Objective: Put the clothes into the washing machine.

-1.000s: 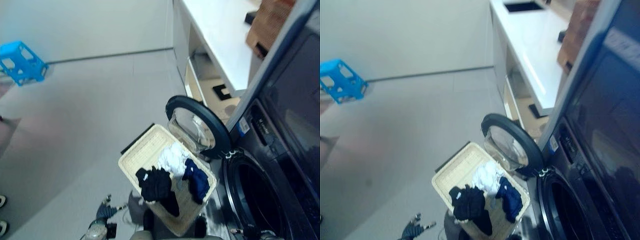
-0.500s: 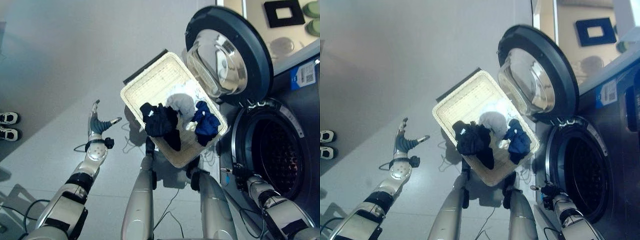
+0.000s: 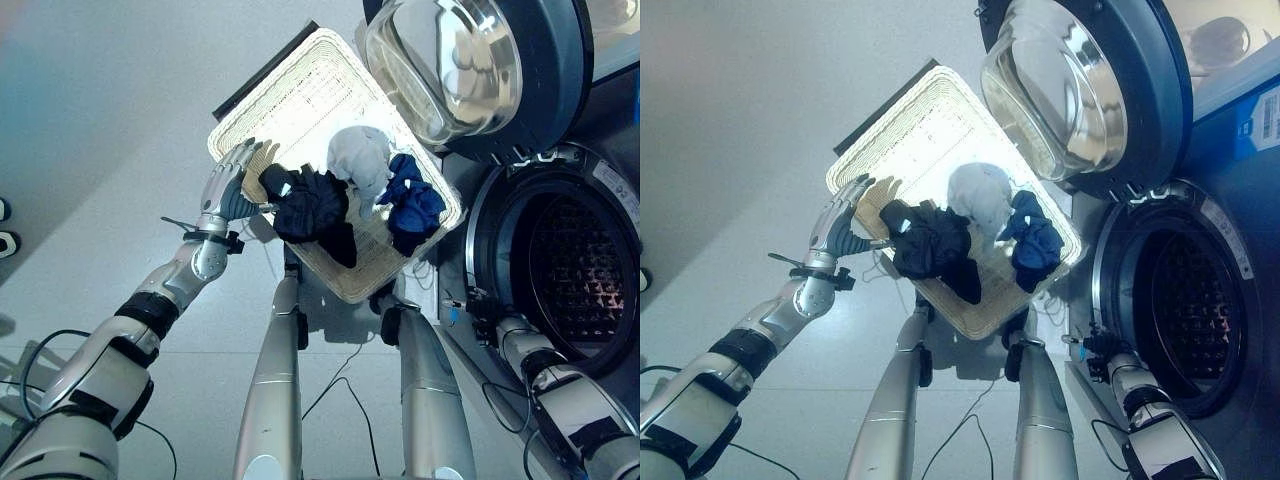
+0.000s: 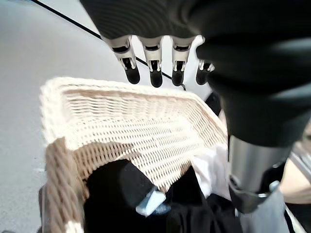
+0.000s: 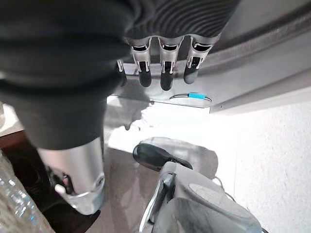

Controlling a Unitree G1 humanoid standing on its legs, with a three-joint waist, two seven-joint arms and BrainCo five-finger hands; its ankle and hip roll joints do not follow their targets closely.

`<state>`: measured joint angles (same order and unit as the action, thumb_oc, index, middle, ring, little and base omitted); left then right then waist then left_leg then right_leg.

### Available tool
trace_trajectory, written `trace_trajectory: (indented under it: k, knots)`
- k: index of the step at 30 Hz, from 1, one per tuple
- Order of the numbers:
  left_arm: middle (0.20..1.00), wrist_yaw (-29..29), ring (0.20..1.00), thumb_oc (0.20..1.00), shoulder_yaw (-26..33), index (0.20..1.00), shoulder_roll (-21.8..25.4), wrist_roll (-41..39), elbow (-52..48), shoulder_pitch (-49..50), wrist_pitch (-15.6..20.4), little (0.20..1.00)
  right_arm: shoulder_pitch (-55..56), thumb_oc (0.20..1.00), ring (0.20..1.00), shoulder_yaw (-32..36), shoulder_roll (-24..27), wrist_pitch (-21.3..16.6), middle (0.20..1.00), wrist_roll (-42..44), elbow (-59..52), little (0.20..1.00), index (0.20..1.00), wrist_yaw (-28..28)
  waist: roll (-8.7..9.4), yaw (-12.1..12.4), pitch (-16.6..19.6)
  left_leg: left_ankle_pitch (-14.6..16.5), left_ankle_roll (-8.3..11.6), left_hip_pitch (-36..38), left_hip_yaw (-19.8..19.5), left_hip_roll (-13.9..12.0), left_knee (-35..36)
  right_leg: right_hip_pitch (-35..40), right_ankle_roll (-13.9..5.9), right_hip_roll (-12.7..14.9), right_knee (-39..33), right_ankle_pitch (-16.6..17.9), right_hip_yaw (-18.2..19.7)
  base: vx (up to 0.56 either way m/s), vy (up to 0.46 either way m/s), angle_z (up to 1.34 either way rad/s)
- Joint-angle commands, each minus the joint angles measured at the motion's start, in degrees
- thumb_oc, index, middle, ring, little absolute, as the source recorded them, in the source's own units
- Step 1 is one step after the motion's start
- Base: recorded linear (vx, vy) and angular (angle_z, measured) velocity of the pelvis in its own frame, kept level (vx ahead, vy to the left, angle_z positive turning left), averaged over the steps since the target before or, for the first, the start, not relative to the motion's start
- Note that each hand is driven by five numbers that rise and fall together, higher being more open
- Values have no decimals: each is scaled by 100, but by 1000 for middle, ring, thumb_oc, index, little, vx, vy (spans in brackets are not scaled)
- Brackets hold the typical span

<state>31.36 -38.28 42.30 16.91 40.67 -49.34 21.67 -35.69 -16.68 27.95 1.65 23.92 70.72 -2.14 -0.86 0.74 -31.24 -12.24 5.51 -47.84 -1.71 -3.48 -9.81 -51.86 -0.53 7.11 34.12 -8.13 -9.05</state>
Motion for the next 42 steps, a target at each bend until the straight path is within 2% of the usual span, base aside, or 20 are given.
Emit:
trace_trajectory:
  k: [1, 8, 9, 11, 14, 15, 18, 19, 23, 28, 32, 40, 41, 42]
  knots:
    - [1000, -274, 1000, 1000, 87, 1000, 47, 215, -166, -343, 18, 1000, 209, 1000, 1000, -125, 225, -9, 1000, 187, -141, 1000, 1000, -45, 267, -37, 145, 1095, -184, -213, 176, 467, -1154, 102, -662, -201, -1749, 1578, 87, 0, 0, 0]
    - [1000, -959, 1000, 1000, -330, 1000, 73, 50, -107, -712, -198, 1000, 42, 1000, 1000, -180, 291, -26, 1000, 212, -128, 1000, 1000, -89, 227, -104, 145, 1072, -159, -440, 182, 445, -1214, -149, -672, -216, -1675, 1598, 112, 7, 0, 0]
    - [1000, -1486, 1000, 1000, -523, 1000, 40, -67, -40, -829, -351, 1000, -58, 1000, 1000, -199, 318, -32, 1000, 212, -125, 1000, 1000, -114, 203, -144, 145, 1050, -141, -571, 184, 443, -1234, -281, -675, -224, -1681, 1635, 135, 0, 0, 0]
    - [1000, -1818, 1000, 1000, -607, 1000, 12, -129, 2, -861, -488, 1000, -117, 1000, 1000, -204, 348, -24, 1000, 205, -121, 1000, 1000, -141, 187, -171, 145, 1045, -132, -652, 190, 435, -1258, -374, -677, -237, -1655, 1641, 155, 0, 0, 0]
    - [1000, -1934, 1000, 1000, -647, 1000, -17, -126, 56, -889, -503, 1000, -138, 1000, 1000, -222, 352, -29, 1000, 210, -117, 1000, 1000, -147, 185, -187, 145, 1039, -127, -687, 194, 430, -1260, -414, -676, -246, -1650, 1644, 163, 0, 0, 0]
    - [1000, -2150, 1000, 1000, -750, 1000, -89, -200, 161, -972, -544, 1000, -185, 1000, 1000, -286, 339, -35, 1000, 226, -118, 1000, 1000, -143, 201, -218, 145, 1019, -120, -761, 198, 414, -1259, -477, -675, -257, -1668, 1665, 174, 0, 0, 0]
    - [1000, -2194, 1000, 1000, -767, 1000, -110, -200, 180, -991, -555, 1000, -195, 1000, 1000, -294, 338, -36, 1000, 230, -117, 1000, 1000, -145, 206, -227, 145, 1016, -118, -772, 201, 407, -1257, -492, -676, -259, -1669, 1670, 176, 0, 0, 0]
    - [1000, -2496, 1000, 1000, -844, 1000, -192, -271, 289, -1100, -592, 1000, -236, 1000, 1000, -321, 319, -59, 1000, 234, -102, 1000, 1000, -155, 230, -268, 145, 1013, -113, -824, 202, 406, -1268, -541, -677, -279, -1688, 1696, 194, 0, 0, 0]
    - [1000, -2750, 1000, 1000, -898, 1000, -273, -219, 388, -1170, -632, 1000, -306, 1000, 1000, -341, 315, -48, 1000, 243, -84, 1000, 1000, -158, 251, -291, 145, 999, -94, -846, 215, 399, -1259, -552, -685, -285, -1722, 1719, 188, 0, 0, 0]
    - [1000, -3502, 1000, 1000, -1138, 1000, -407, 48, 615, -1253, -959, 1000, -376, 1000, 1000, -387, 262, -63, 1000, 256, -89, 1000, 1000, -135, 305, -342, 145, 989, -70, -867, 218, 387, -1248, -558, -701, -315, -1765, 1756, 198, 0, 0, 0]
    - [1000, -3592, 1000, 1000, -1225, 1000, -433, 81, 731, -1284, -1029, 1000, -386, 1000, 1000, -399, 260, -70, 1000, 257, -87, 1000, 1000, -138, 313, -363, 145, 994, -69, -858, 227, 380, -1246, -553, -707, -321, -1772, 1762, 208, 0, 0, 0]
    - [1000, -3164, 1000, 1000, -1441, 1000, -555, 1092, 1277, -1442, -1437, 1000, -436, 1000, 1000, -518, 157, -127, 1000, 318, -91, 1000, 1000, -96, 367, -420, 145, 953, -53, -868, 251, 355, -1189, -558, -703, -352, -1809, 1769, 230, 3, -2, -1]
    - [555, -3179, 555, 555, -1491, 555, -590, 1220, 1390, -1466, -1472, 555, -445, 1000, 1000, -534, 140, -144, 1000, 325, -88, 1000, 1000, -89, 379, -432, 145, 958, -54, -870, 254, 357, -1192, -563, -702, -356, -1812, 1771, 230, 3, -8, -4]
    - [442, -3181, 442, 442, -1500, 442, -595, 1249, 1407, -1466, -1475, 442, -443, 1000, 1000, -540, 136, -146, 1000, 332, -90, 1000, 1000, -85, 380, -433, 145, 959, -54, -870, 255, 358, -1192, -564, -702, -356, -1811, 1770, 230, 3, -9, -3]
